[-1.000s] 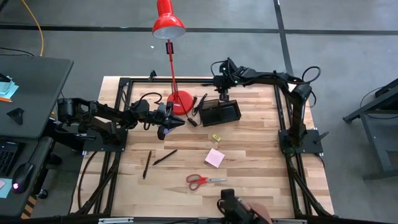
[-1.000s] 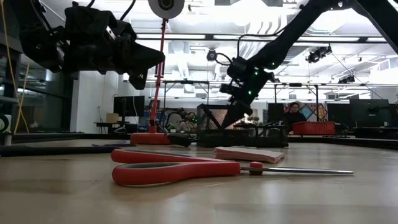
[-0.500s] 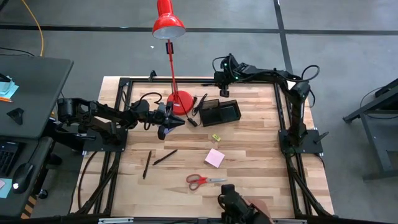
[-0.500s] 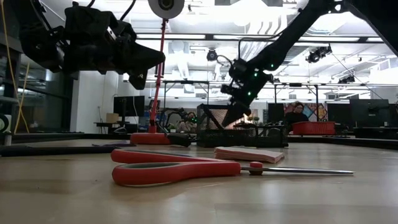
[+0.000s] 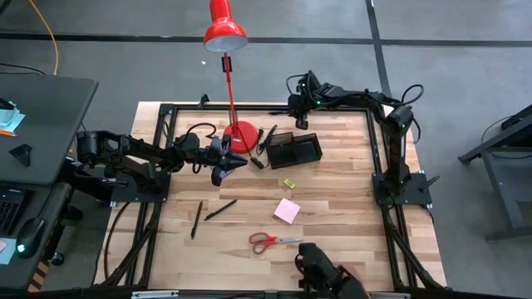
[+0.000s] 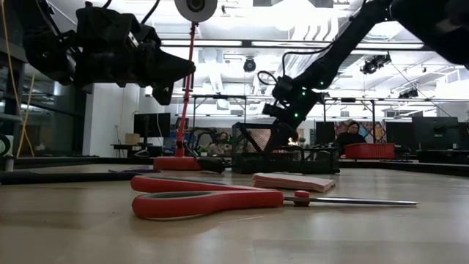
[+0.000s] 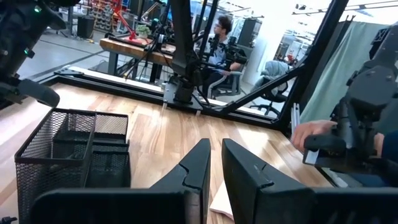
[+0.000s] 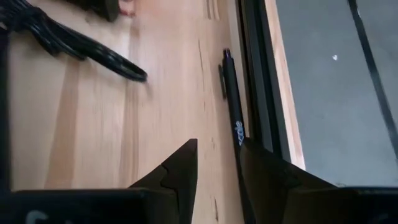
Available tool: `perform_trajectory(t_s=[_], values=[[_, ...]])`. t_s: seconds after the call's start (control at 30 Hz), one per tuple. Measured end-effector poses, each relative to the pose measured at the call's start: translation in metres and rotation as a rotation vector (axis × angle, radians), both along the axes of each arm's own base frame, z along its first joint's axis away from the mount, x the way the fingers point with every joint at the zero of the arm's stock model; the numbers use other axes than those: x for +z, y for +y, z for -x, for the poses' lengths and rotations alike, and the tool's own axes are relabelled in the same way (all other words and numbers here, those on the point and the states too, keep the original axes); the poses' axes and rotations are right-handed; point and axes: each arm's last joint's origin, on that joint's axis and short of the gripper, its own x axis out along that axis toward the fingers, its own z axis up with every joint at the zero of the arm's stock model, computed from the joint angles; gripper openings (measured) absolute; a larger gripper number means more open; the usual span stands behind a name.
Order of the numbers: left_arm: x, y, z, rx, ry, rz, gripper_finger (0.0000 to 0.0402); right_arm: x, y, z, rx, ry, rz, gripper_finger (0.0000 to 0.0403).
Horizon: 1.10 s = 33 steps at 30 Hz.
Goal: Pick and place office supplies into organizer
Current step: Put the black pen into the black desk organizer
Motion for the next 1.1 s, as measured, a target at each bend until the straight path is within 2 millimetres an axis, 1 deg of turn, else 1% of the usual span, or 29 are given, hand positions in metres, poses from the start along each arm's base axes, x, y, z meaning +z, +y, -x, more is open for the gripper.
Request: perform_trajectory(t_s=[0.13,0.3,0.43,0.77,0.93,1.1], values=[[0.001,0.000,0.000,0.001,-0.010,-0.005,0.0033,-0.004,-0.005,0.000,-0.009,0.028,-0.029,0.0112],[0.002,0.000,0.000,0.000,-0.018,-0.008,0.0033,-0.003,-0.014,-0.008,0.009,0.029,-0.089,0.0112],[0.001,0.000,0.000,-0.002,-0.007,-0.003,0.0033,-0.004,-0.018,-0.012,0.014,0.033,-0.094,0.0112],[-0.001,0.000,0.000,-0.002,0.015,0.007,0.0033,-0.029,-0.020,-0.013,0.024,0.099,-0.110,0.0112],[-0.001,0.000,0.000,-0.002,0.006,-0.009,0.0033,-0.030,-0.020,-0.013,0.034,0.097,-0.109,0.0112],[-0.001,0.000,0.000,-0.002,0.006,-0.013,0.0033,-0.026,-0.024,-0.015,0.035,0.102,-0.075,0.0112]])
